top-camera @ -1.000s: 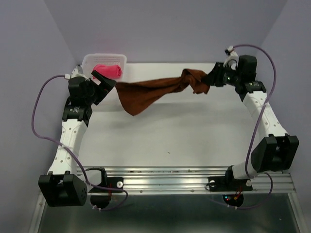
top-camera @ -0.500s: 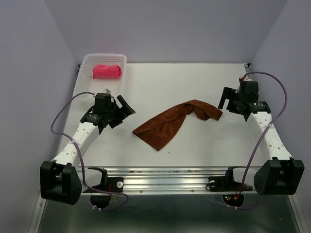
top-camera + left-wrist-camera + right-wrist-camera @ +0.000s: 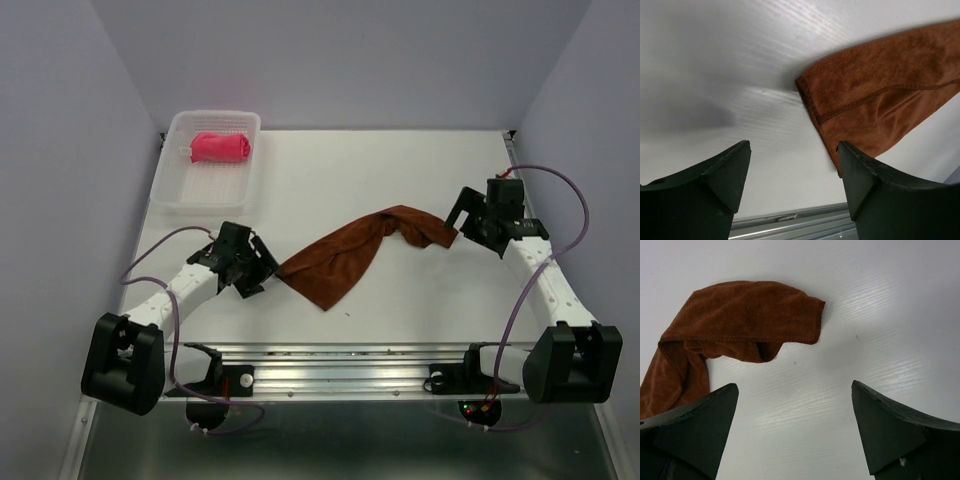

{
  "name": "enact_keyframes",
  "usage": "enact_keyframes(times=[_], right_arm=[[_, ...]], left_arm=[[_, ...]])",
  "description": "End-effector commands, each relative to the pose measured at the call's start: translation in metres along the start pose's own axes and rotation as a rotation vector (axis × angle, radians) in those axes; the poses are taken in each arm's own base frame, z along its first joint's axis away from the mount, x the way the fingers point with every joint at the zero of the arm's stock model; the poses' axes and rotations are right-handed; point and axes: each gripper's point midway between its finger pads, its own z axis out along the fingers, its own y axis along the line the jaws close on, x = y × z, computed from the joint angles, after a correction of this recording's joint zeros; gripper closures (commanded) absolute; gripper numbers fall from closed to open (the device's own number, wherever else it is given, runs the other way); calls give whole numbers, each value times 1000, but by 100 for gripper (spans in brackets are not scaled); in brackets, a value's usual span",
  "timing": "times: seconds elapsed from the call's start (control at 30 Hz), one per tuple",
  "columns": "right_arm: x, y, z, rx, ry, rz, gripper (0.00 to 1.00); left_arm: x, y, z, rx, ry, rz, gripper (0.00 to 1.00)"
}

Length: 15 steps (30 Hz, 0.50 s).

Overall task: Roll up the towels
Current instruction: Flatten the towel

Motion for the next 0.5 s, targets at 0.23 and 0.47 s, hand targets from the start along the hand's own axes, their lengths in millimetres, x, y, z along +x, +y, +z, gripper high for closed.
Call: enact_keyframes(times=[0.23,0.47], right_arm=[[-4,2,16,6,-25,2,0],[0,-6,24,55,-12,15,0]], left_arm=[[-29,-46,11,146,-79,-80,31],[-32,-46,26,137,-82,-78,46]])
